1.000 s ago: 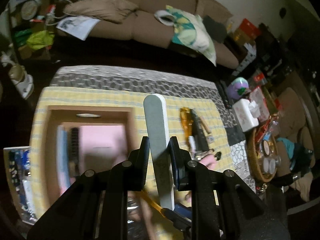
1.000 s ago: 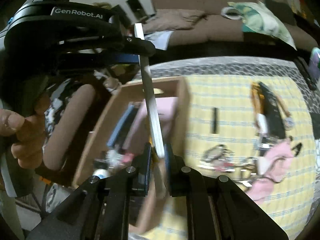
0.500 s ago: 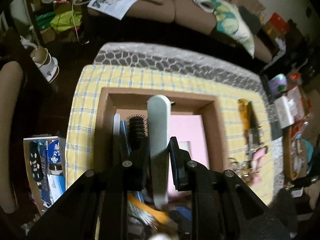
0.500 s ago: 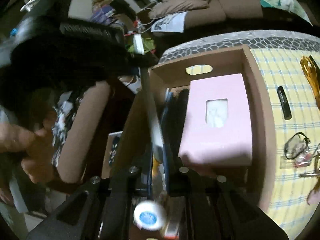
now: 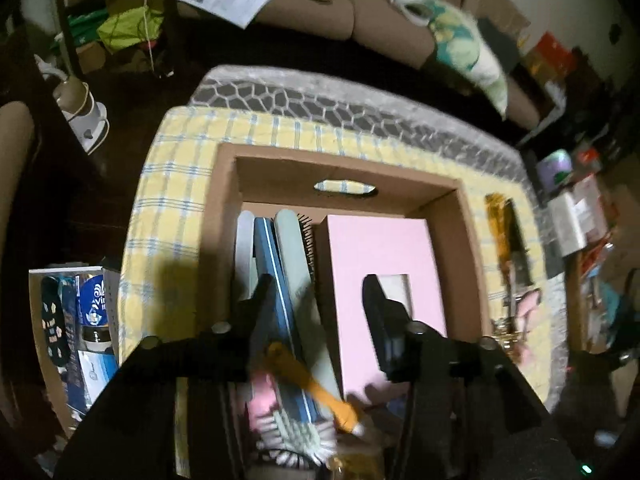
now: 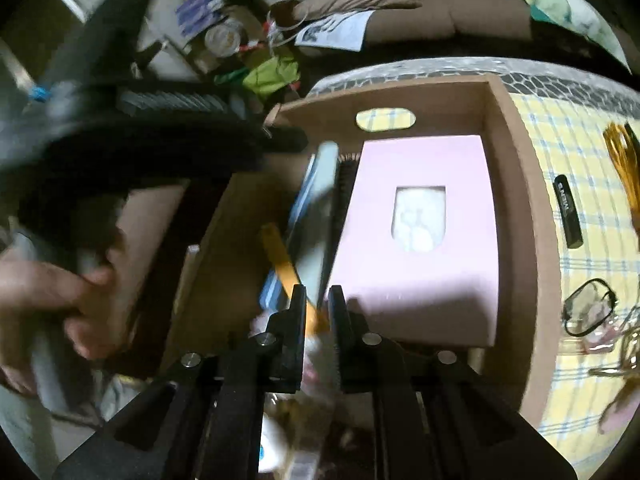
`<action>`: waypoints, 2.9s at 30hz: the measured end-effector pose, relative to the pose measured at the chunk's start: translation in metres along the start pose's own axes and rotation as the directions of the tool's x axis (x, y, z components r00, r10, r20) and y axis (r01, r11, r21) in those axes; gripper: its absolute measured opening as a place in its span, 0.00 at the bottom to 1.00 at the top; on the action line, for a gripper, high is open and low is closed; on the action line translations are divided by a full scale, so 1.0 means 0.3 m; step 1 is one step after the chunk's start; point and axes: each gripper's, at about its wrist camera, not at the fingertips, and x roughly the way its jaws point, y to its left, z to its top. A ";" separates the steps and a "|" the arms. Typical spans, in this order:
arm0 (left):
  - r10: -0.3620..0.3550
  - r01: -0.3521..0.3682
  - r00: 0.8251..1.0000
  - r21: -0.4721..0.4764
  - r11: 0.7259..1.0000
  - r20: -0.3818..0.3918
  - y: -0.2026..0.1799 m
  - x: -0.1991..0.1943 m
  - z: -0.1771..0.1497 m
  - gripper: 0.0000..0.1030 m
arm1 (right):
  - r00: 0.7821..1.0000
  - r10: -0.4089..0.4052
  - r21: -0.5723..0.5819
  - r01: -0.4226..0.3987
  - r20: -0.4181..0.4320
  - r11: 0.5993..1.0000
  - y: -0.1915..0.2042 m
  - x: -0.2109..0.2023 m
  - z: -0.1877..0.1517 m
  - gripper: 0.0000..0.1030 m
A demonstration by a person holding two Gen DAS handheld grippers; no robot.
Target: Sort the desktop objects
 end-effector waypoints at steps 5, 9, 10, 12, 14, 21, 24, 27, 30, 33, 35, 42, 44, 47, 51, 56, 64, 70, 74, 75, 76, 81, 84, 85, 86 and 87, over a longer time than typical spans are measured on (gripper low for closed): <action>-0.050 0.051 0.998 -0.045 0.998 0.040 0.051 -0.124 -0.100 0.45 | 0.998 -0.019 -0.030 0.017 -0.063 0.999 0.020 0.021 -0.047 0.27; -0.029 0.031 0.999 -0.050 0.998 0.035 0.087 -0.157 -0.192 0.45 | 0.994 -0.052 -0.033 0.049 -0.097 0.998 0.028 0.046 -0.079 0.42; -0.019 0.021 0.999 -0.051 0.998 0.033 0.098 -0.160 -0.214 0.45 | 0.993 -0.062 -0.029 0.059 -0.102 0.998 0.024 0.050 -0.086 0.42; -0.014 0.016 1.000 -0.050 0.999 0.027 0.115 -0.163 -0.246 0.45 | 0.990 -0.081 -0.013 0.081 -0.114 0.997 0.010 0.064 -0.091 0.42; -0.020 0.021 1.000 -0.052 0.998 0.020 0.126 -0.163 -0.272 0.45 | 0.988 -0.087 -0.001 0.087 -0.132 0.996 0.004 0.070 -0.099 0.41; -0.041 0.042 0.999 -0.049 0.998 0.030 0.144 -0.194 -0.327 0.48 | 0.988 -0.057 0.047 0.064 -0.142 0.997 0.005 0.096 -0.093 0.12; -0.062 0.064 0.997 -0.062 0.996 0.039 0.161 -0.209 -0.344 0.49 | 0.992 -0.028 0.086 0.039 -0.125 0.996 0.015 0.096 -0.086 0.10; -0.079 0.082 0.996 -0.075 0.994 0.044 0.178 -0.213 -0.365 0.49 | 0.995 -0.008 0.108 0.018 -0.096 0.994 0.032 0.102 -0.068 0.10; -0.084 0.087 0.996 -0.082 0.993 0.039 0.184 -0.203 -0.377 0.49 | 0.996 -0.040 0.089 0.047 -0.080 0.995 0.063 0.114 -0.040 0.10; -0.101 0.104 0.994 -0.096 0.990 0.036 0.184 -0.190 -0.386 0.49 | 0.998 -0.038 0.089 0.042 -0.052 0.995 0.074 0.115 -0.018 0.12; -0.110 0.113 0.993 -0.101 0.989 0.035 0.179 -0.185 -0.398 0.49 | 0.999 -0.042 0.084 0.044 -0.033 0.995 0.073 0.101 -0.008 0.14; -0.091 0.095 0.995 -0.097 0.991 0.042 0.134 -0.197 -0.456 0.62 | 0.995 -0.085 0.109 0.080 0.045 0.991 0.042 -0.036 -0.014 0.62; -0.061 0.065 0.997 -0.085 0.994 0.056 0.120 -0.216 -0.480 0.70 | 0.993 -0.105 0.103 0.098 0.063 0.990 0.040 -0.090 -0.030 0.65; -0.019 0.024 0.997 -0.075 0.997 0.076 0.104 -0.247 -0.526 0.81 | 0.987 -0.137 0.063 0.132 0.079 0.989 0.040 -0.164 -0.072 0.84; 0.015 -0.009 0.996 -0.058 0.998 0.093 0.072 -0.285 -0.597 1.00 | 0.972 -0.205 0.002 0.206 0.119 0.979 0.030 -0.258 -0.162 1.00; 0.036 -0.032 0.994 -0.043 0.999 0.106 0.012 -0.331 -0.690 1.00 | 0.958 -0.271 -0.040 0.276 0.098 0.960 0.010 -0.317 -0.274 1.00; 0.085 -0.084 0.989 -0.006 0.996 0.120 -0.093 -0.388 -0.815 1.00 | 0.951 -0.281 -0.009 0.284 0.128 0.959 0.010 -0.449 -0.412 1.00; 0.111 -0.116 0.983 0.026 0.993 0.144 -0.186 -0.438 -0.893 1.00 | 0.944 -0.292 -0.006 0.297 0.154 0.955 0.005 -0.551 -0.500 1.00; 0.107 -0.115 0.982 0.046 0.992 0.155 -0.261 -0.452 -0.930 1.00 | 0.941 -0.293 0.016 0.294 0.168 0.956 -0.029 -0.613 -0.550 1.00; 0.107 -0.116 0.982 0.051 0.992 0.156 -0.277 -0.451 -0.937 1.00 | 0.941 -0.293 0.020 0.294 0.171 0.956 -0.039 -0.627 -0.560 1.00; 0.106 -0.116 0.982 0.059 0.991 0.157 -0.306 -0.447 -0.945 1.00 | 0.940 -0.293 0.025 0.293 0.174 0.956 -0.055 -0.645 -0.571 1.00; 0.077 -0.092 0.985 0.094 0.991 0.156 -0.416 -0.409 -0.970 1.00 | 0.935 -0.306 0.053 0.302 0.180 0.952 -0.146 -0.711 -0.606 1.00; 0.060 -0.079 0.987 0.124 0.989 0.151 -0.485 -0.375 -0.975 1.00 | 0.928 -0.326 0.083 0.315 0.180 0.945 -0.233 -0.750 -0.618 1.00; 0.057 -0.077 0.987 0.133 0.988 0.150 -0.506 -0.365 -0.975 1.00 | 0.927 -0.330 0.095 0.317 0.179 0.944 -0.261 -0.761 -0.623 1.00; 0.051 -0.074 0.987 0.148 0.986 0.150 -0.537 -0.350 -0.975 1.00 | 0.925 -0.335 0.111 0.320 0.179 0.941 -0.300 -0.776 -0.628 1.00; 0.048 -0.071 0.987 0.157 0.985 0.151 -0.556 -0.340 -0.974 1.00 | 0.921 -0.344 0.127 0.325 0.180 0.937 -0.341 -0.790 -0.632 1.00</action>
